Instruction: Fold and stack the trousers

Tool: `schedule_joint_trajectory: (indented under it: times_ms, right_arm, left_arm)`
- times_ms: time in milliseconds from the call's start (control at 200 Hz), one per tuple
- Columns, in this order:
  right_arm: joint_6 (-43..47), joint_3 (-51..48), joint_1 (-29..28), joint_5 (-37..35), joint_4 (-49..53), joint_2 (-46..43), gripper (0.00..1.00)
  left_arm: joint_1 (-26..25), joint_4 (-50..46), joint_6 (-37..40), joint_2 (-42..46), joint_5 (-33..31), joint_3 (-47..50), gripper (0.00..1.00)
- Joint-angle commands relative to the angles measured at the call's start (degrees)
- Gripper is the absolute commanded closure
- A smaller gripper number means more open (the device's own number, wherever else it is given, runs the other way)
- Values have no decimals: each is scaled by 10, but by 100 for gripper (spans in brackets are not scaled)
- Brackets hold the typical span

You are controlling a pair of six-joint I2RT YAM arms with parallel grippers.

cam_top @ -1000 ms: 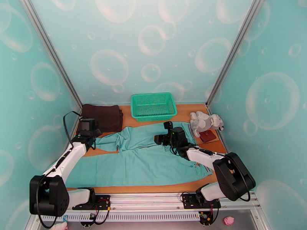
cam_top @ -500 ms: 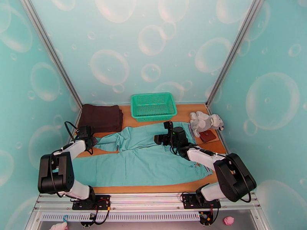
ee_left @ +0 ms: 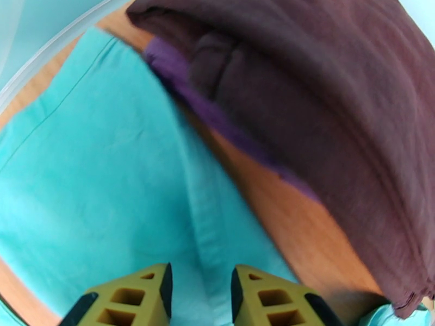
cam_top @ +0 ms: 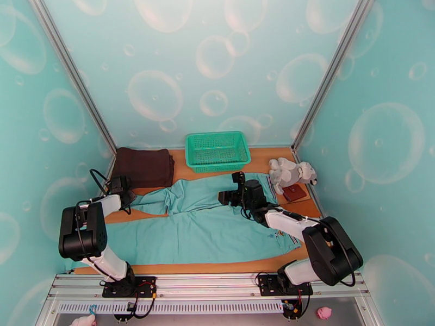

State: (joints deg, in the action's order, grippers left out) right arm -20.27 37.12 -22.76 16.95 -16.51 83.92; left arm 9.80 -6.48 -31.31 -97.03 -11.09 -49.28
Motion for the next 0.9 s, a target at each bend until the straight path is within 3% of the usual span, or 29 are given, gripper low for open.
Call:
schedule_joint_trajectory:
  times_ms: [0,715,800,895]
  right_arm:
    - [-8,0,-1,10,-10,9,19]
    - [-3,7,-9,9,-3,17,19]
    - [-4,9,-11,12,-4,21,19]
    - [-1,11,-13,10,-1,24,19]
  left_arm:
    - [4,24,5,-3,11,-16,65]
    - [8,-5,-25,-38,15,-38,62]
    - [8,4,-24,-34,15,-37,66]
    - [8,17,-23,-31,19,-33,77]
